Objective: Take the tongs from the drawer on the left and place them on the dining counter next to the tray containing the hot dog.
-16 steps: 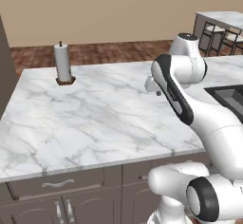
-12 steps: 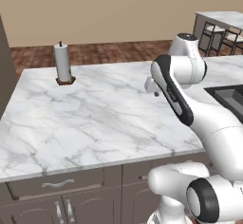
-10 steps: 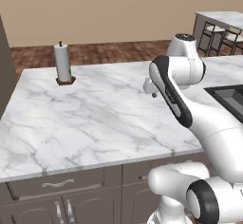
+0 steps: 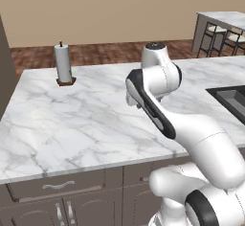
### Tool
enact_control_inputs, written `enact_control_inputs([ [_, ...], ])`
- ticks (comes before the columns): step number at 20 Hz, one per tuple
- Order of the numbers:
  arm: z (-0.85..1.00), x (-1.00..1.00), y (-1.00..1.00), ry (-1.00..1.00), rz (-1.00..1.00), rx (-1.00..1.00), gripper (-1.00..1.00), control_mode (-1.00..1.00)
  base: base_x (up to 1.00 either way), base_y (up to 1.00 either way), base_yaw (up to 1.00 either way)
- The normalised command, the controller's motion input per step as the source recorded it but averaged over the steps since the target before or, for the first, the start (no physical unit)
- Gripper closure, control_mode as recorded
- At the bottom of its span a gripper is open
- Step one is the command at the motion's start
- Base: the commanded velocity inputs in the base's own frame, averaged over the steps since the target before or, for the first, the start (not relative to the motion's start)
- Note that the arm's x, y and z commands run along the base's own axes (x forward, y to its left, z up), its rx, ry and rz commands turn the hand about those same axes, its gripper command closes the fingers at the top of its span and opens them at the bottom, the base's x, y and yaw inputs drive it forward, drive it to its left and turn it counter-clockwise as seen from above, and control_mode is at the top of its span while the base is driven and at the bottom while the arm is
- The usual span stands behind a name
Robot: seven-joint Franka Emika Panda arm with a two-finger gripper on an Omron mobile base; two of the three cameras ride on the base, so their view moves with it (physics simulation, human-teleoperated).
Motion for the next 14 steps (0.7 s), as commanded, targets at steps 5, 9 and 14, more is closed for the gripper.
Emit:
enact_control_inputs([
  [5, -0.31, 0.00, 0.54, 0.00, 0.03, -0.26, -1.00, -1.00, 0.00, 0.00, 0.00],
  [9, -0.28, 0.00, 0.47, 0.00, 0.00, -0.21, -1.00, -1.00, 0.00, 0.00, 0.00],
  [14, -0.18, -0.13, 0.41, 0.00, 0.00, -0.19, -1.00, -1.00, 0.00, 0.00, 0.00],
])
